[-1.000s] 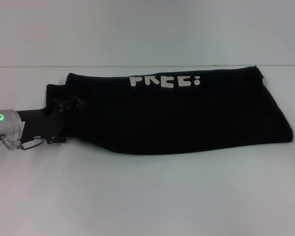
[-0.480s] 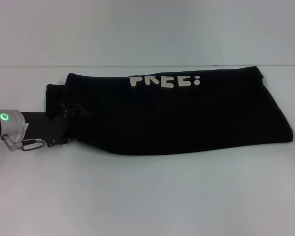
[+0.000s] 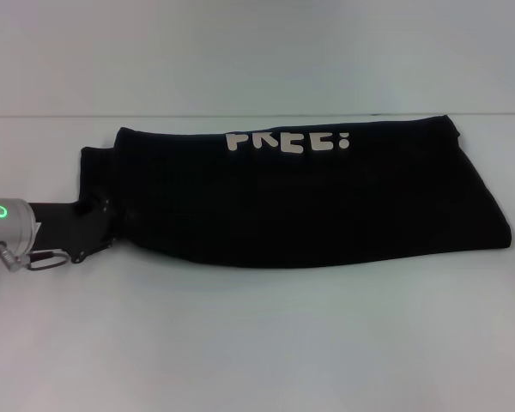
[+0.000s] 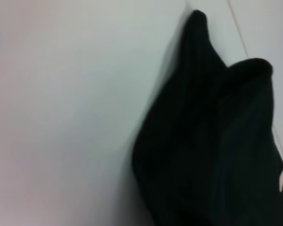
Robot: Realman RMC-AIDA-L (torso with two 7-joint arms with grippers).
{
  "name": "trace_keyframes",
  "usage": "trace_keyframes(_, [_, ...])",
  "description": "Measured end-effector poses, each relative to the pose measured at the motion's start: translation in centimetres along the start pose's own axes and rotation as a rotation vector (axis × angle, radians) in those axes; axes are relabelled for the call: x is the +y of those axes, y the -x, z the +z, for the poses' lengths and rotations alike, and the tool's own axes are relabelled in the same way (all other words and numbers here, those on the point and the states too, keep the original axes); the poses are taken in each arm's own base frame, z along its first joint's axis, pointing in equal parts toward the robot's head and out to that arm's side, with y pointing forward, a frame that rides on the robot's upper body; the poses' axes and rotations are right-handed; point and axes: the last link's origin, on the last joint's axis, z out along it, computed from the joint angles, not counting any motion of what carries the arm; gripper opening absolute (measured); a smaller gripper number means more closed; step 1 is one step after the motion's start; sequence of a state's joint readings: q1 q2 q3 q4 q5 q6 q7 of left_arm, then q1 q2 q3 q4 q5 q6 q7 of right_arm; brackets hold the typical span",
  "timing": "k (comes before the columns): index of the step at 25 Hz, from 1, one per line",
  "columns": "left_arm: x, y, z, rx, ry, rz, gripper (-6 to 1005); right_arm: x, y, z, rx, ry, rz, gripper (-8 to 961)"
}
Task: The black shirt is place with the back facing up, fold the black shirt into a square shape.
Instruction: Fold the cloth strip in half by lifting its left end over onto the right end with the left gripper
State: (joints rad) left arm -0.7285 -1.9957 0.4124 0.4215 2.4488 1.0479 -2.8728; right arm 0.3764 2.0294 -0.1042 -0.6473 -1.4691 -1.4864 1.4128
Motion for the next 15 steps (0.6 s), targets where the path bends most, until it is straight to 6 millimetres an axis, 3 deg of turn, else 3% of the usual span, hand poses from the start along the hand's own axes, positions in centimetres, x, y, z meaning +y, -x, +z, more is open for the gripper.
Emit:
trace_keyframes(5, [-0.4,-0.1,0.0,0.016,-0.006,0.048,150,0.0,0.0,-0.1,0.001,-0.002,0.000,622])
trace_keyframes(15, [-1.1,-0.6,-1.0,0.053,0.002,0.145,33,-0.2,0.0,-0.3,0.001,-0.014,0.027,623])
